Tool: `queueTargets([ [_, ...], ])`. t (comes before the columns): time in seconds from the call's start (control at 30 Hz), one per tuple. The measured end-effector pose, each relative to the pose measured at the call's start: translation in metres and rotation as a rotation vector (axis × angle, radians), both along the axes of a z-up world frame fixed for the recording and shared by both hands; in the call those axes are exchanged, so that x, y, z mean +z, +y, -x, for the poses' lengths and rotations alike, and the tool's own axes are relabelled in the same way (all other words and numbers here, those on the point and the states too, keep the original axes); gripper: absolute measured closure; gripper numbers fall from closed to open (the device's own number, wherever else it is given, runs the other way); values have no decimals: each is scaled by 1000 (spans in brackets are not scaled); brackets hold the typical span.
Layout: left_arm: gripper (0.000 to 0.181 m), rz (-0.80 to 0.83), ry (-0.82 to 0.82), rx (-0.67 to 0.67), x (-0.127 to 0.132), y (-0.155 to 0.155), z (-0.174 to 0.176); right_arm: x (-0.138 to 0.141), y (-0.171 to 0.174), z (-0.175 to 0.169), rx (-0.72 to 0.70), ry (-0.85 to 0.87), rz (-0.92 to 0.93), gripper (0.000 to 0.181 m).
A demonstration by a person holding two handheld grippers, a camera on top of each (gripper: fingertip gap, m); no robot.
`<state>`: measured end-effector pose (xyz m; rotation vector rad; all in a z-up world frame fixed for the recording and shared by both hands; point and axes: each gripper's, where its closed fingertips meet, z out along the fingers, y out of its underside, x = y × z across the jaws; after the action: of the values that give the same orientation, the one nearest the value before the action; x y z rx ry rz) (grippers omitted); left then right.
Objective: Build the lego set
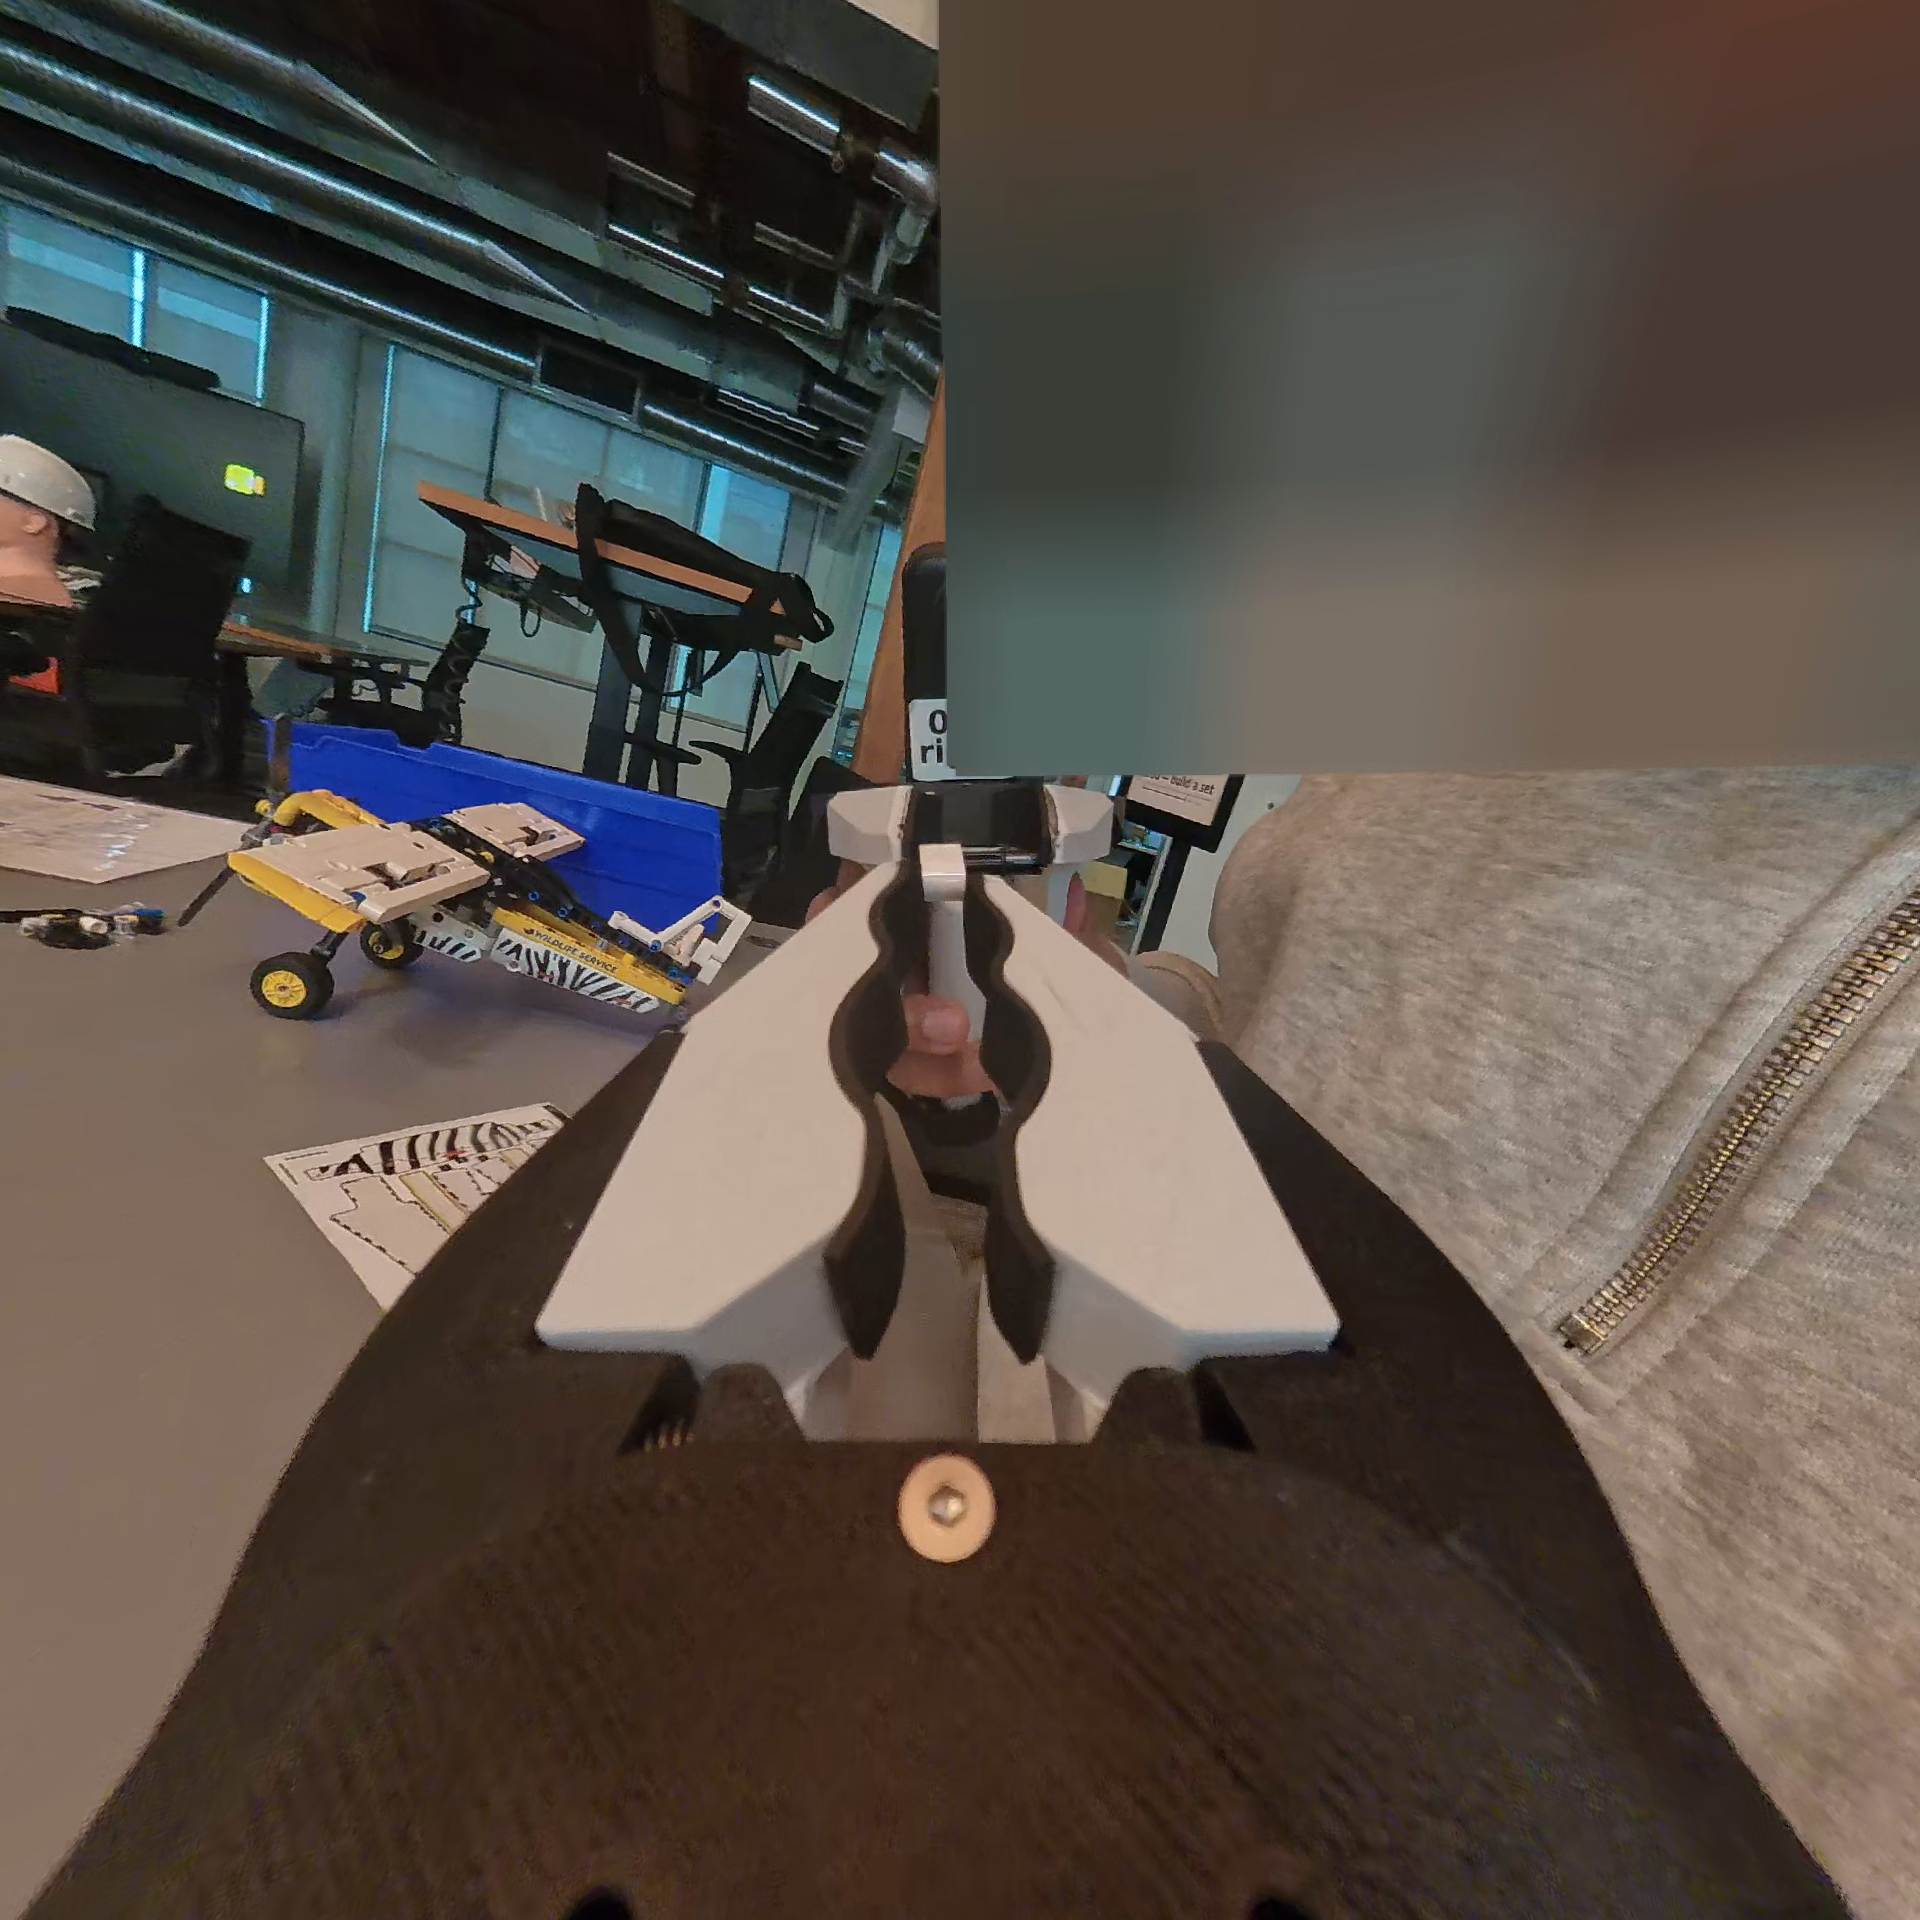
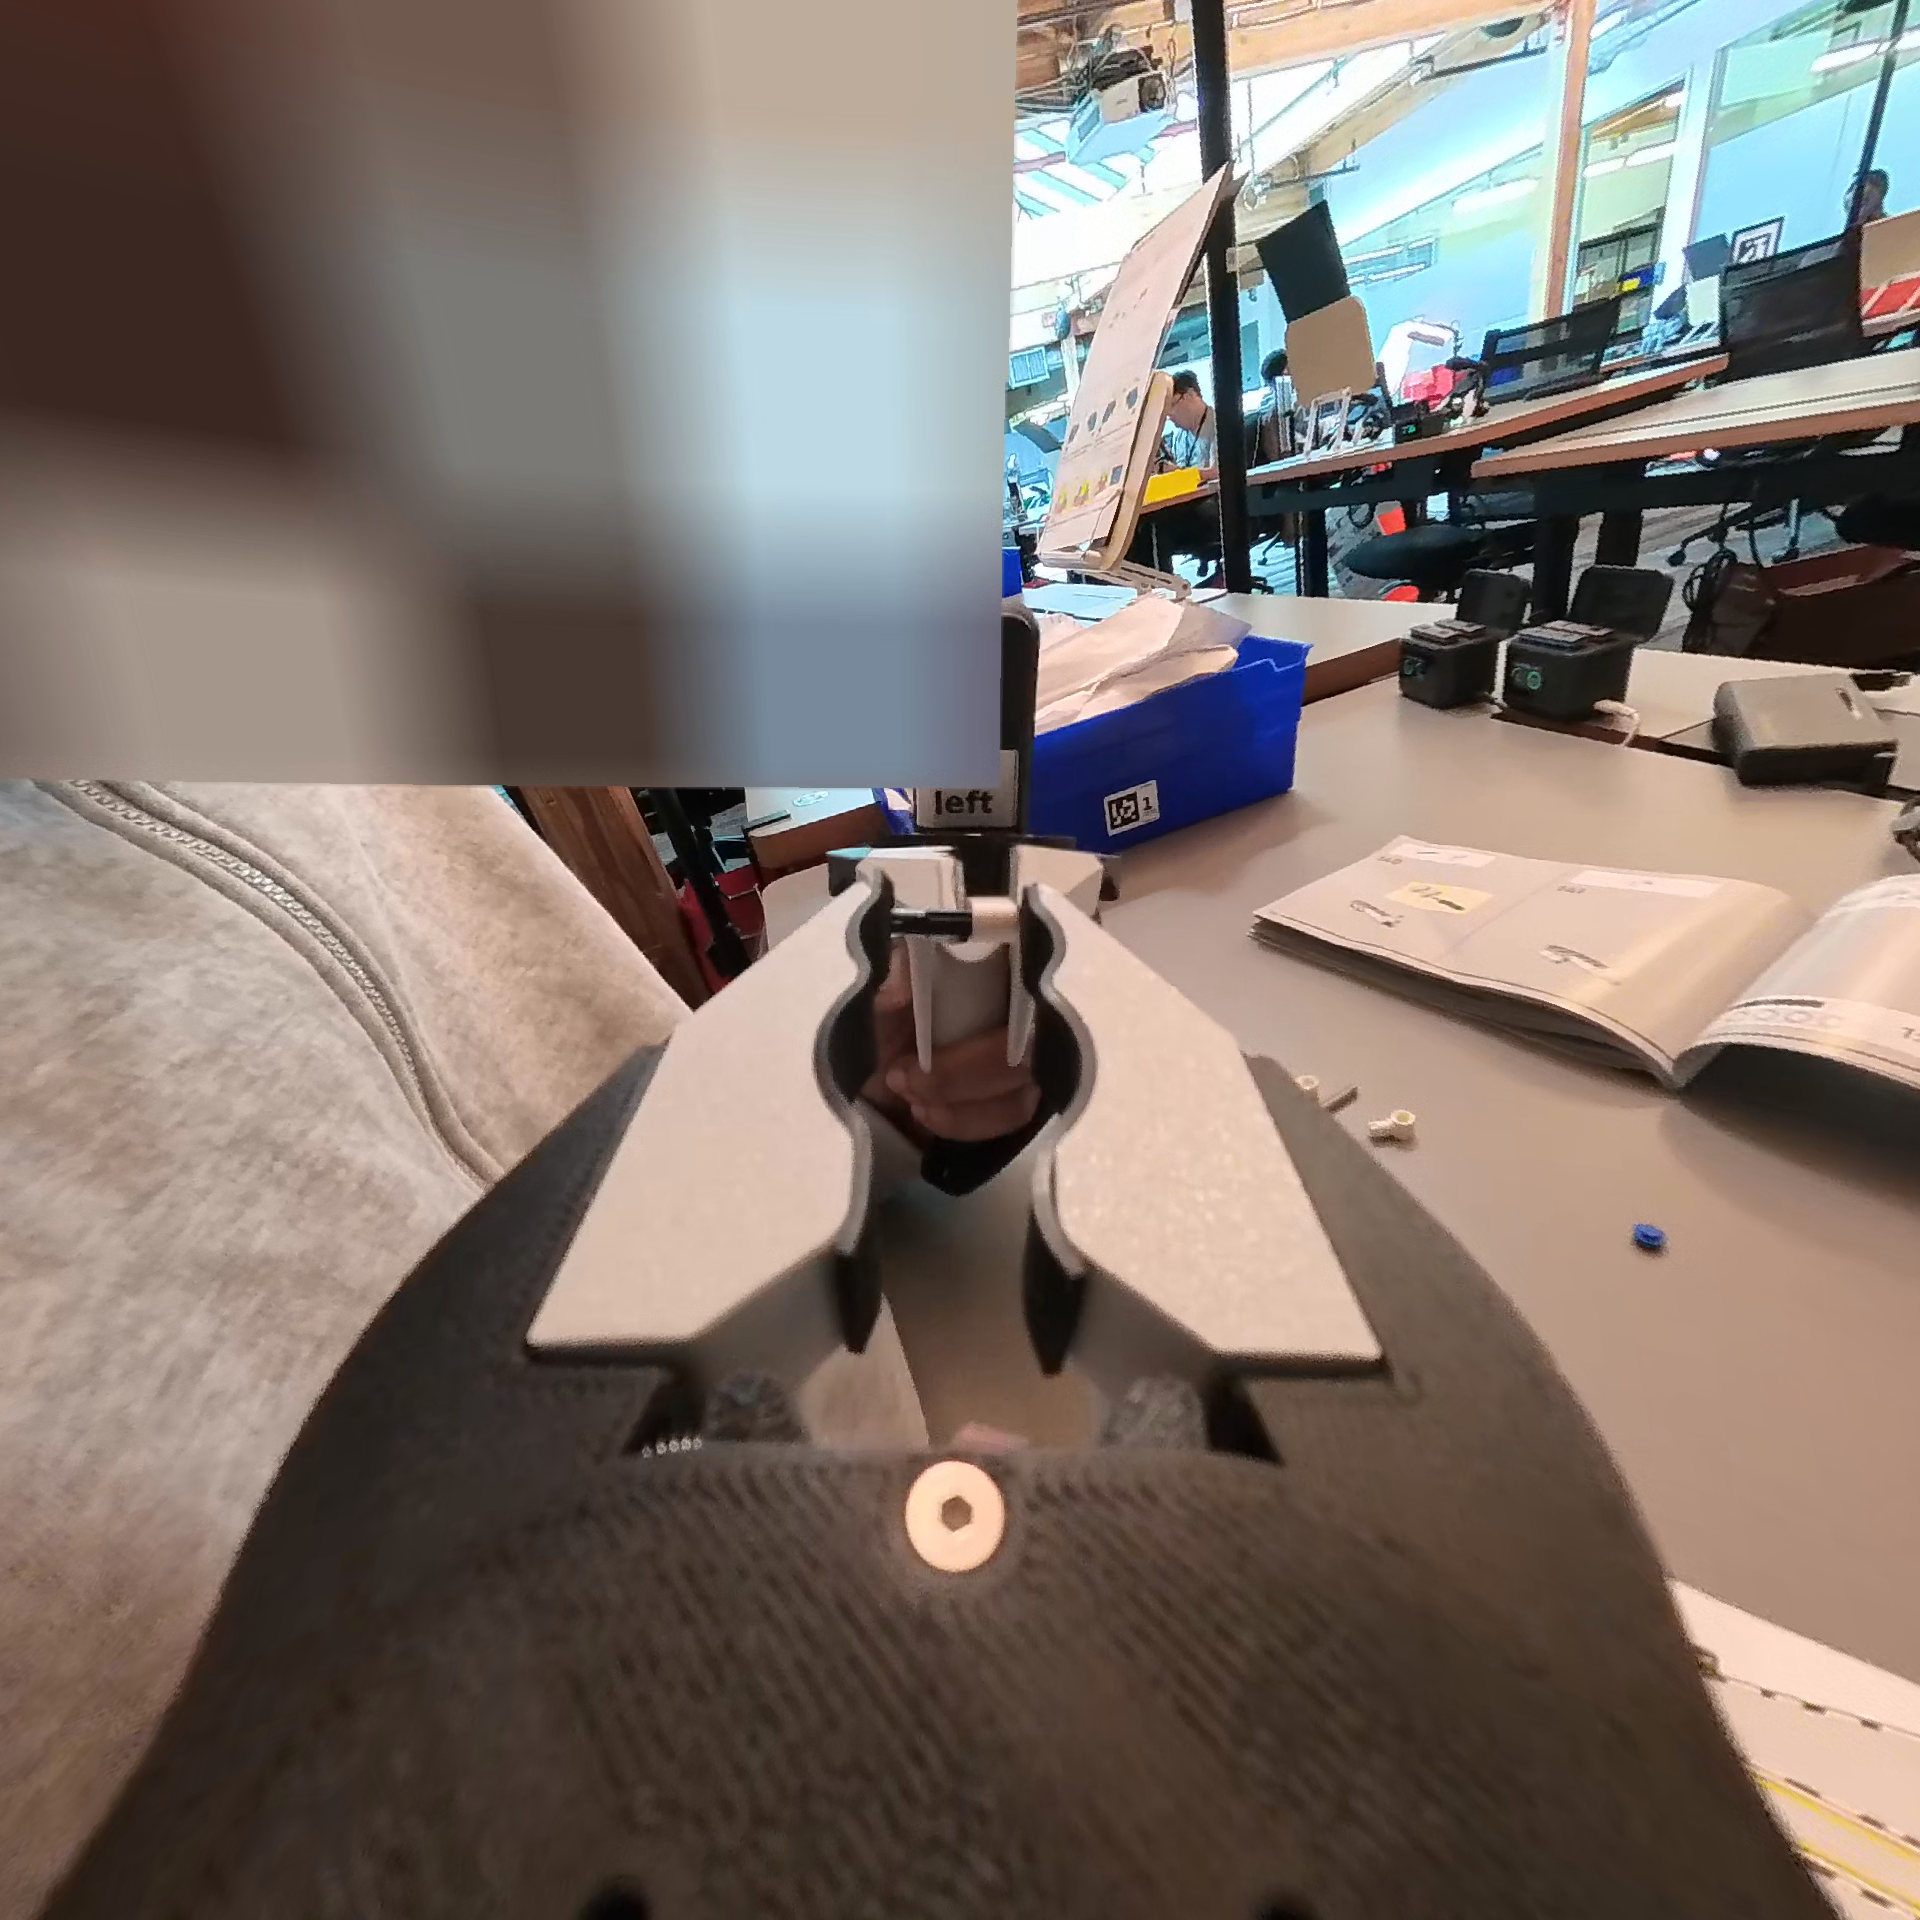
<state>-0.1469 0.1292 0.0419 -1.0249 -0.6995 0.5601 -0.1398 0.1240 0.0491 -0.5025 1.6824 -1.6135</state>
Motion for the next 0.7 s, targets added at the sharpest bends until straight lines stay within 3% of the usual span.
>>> queueTargets([
  [0.7,174,-20,-12,8,0,-2,1,-3,-2,3,12,-51,-5,158],
])
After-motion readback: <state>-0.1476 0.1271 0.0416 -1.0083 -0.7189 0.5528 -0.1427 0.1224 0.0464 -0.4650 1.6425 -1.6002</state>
